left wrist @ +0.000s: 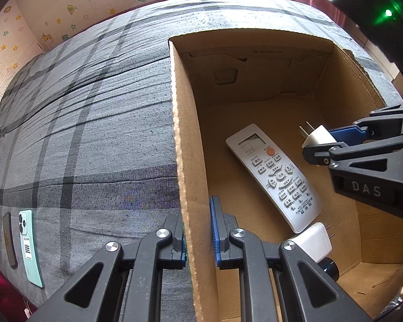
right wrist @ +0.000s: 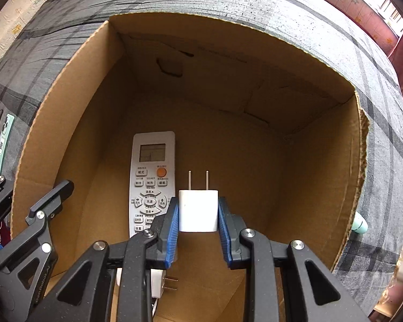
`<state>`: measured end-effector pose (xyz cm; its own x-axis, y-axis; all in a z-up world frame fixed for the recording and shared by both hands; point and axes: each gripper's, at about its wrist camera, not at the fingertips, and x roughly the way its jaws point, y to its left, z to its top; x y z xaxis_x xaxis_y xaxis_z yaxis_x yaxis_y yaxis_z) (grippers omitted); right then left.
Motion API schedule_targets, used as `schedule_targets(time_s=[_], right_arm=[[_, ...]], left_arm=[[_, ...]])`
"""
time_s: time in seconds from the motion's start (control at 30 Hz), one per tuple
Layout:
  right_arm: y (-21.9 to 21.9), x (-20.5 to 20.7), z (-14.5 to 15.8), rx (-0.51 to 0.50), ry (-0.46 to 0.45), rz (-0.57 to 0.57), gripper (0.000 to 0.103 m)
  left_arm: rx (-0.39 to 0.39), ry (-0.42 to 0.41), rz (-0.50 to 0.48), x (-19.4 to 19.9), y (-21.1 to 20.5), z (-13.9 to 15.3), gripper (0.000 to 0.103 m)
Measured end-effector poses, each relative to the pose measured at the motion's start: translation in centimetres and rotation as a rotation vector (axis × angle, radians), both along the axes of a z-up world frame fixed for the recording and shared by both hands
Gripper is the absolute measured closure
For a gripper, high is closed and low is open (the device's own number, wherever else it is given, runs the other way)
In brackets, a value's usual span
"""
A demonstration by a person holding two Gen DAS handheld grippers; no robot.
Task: Organize rigid objects
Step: 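Lower the plug into the box and open the right tool, then withdraw the right tool from the box toward the keys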
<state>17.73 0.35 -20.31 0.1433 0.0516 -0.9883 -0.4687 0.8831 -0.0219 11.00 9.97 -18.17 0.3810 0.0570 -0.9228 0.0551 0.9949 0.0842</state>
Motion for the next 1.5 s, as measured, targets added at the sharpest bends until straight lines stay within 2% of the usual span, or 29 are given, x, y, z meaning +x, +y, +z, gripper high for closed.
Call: schedule_targets(time_s=[0.23,0.6,0.67,0.8,0.87,1.0,1.2,1.5], right_arm=[[0.7,0.6,-1.3,-0.009,0.020,-0.007,0.074],[0.4,0.7,-1.4,0.006,0.019,-0.017,0.074],[0.2,0.7,-1.2,0.016,0.013,-0.019,0.061],[-0.4,0.3,0.2,0.043,-0.001,-0.021,0.048],[-0.7,0.2,0.9,0.048,-0.018,-0.020,0.039],[-0.7,-0.2,2.4,0.066,-0.040,-0.019,0.035],[-0.7,-1.3,4.5,0.042,-0.105,-0.004,0.023],[-2.6,-1.4,6.8,0.059,-0.136,-0.028,0.007]], left_arm=[[-0.001,0.001,0.000,0.0,0.1,0.0,0.088],[0.003,0.003,-0.001,0.1,0.0,-0.1,0.088],[0.005,0.003,-0.002,0.1,0.0,-0.1,0.088],[0.000,0.003,-0.001,0.1,0.1,-0.1,0.088],[0.000,0.003,0.000,0.1,0.1,-0.1,0.088],[0.001,0.003,0.000,0.1,0.2,-0.1,0.088],[0.002,0.003,0.000,0.1,0.2,-0.1,0.088],[0.007,0.004,-0.002,0.1,0.0,-0.1,0.088]])
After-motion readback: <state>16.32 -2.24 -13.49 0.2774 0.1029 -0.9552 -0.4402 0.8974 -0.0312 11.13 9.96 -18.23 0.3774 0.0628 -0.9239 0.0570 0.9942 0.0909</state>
